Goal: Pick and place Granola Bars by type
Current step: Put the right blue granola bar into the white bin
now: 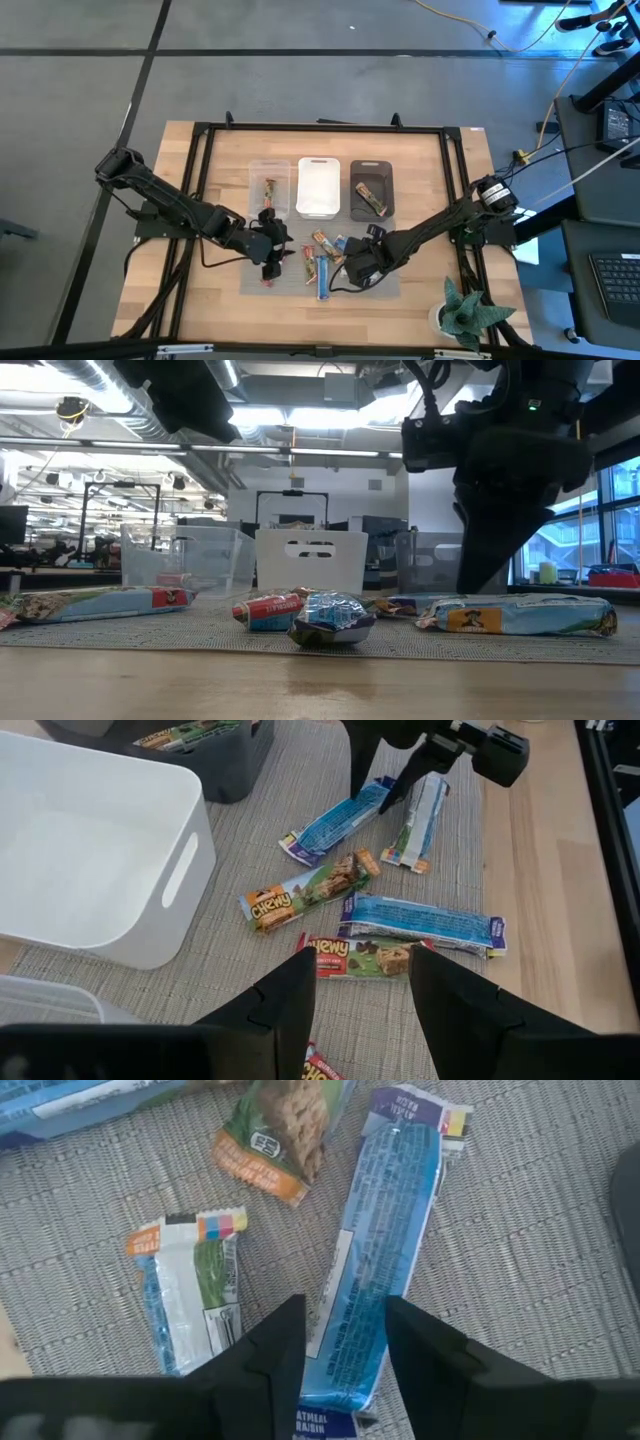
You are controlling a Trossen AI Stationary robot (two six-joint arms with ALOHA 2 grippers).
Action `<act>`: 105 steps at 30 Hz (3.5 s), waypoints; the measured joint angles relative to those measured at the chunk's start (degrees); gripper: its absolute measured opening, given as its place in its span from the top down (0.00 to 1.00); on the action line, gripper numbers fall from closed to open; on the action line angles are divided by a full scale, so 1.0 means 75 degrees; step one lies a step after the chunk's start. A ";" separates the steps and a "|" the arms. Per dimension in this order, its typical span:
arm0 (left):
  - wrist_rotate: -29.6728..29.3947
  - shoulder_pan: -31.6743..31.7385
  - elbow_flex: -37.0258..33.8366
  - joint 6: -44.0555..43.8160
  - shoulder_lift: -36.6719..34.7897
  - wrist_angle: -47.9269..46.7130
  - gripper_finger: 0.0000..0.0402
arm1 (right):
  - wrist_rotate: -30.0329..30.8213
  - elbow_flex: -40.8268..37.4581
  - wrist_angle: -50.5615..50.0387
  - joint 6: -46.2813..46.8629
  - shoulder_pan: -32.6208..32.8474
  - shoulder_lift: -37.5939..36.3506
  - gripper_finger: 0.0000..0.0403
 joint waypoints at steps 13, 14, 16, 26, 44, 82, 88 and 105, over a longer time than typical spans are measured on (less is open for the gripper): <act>-0.0003 0.0001 0.0000 0.0000 0.0000 0.0000 0.61 | 0.0370 -0.0003 0.0024 0.0034 -0.0003 0.0019 0.42; -0.0002 0.0001 0.0000 0.0000 0.0000 0.0000 0.61 | 0.0368 -0.0004 0.0027 0.0085 -0.0003 0.0039 0.42; -0.0004 -0.0001 0.0000 0.0000 0.0000 0.0000 0.61 | 0.0367 -0.0026 0.0007 0.0203 -0.0003 0.0061 0.42; -0.0004 0.0000 -0.0003 0.0000 0.0000 0.0012 0.61 | -0.0083 -0.0308 0.0217 0.0257 -0.0036 0.0167 0.44; -0.0004 0.0001 -0.0003 0.0000 0.0000 0.0012 0.61 | -0.0442 -0.0615 0.0713 0.0422 -0.0242 0.0175 0.56; 0.1438 -0.0002 -0.0003 0.0238 0.0000 -0.0038 0.61 | 0.1184 0.3959 -0.2351 -0.0841 -0.1255 0.0207 0.74; 0.1438 -0.0002 -0.0003 0.0103 0.0000 -0.0035 0.61 | 0.1705 0.4363 -0.2090 -0.1583 -0.2092 0.0198 0.74; 0.1432 -0.0022 -0.0003 -0.0006 0.0000 -0.0035 0.61 | 0.0943 0.4357 -0.1855 -0.0176 -0.3355 0.1754 0.74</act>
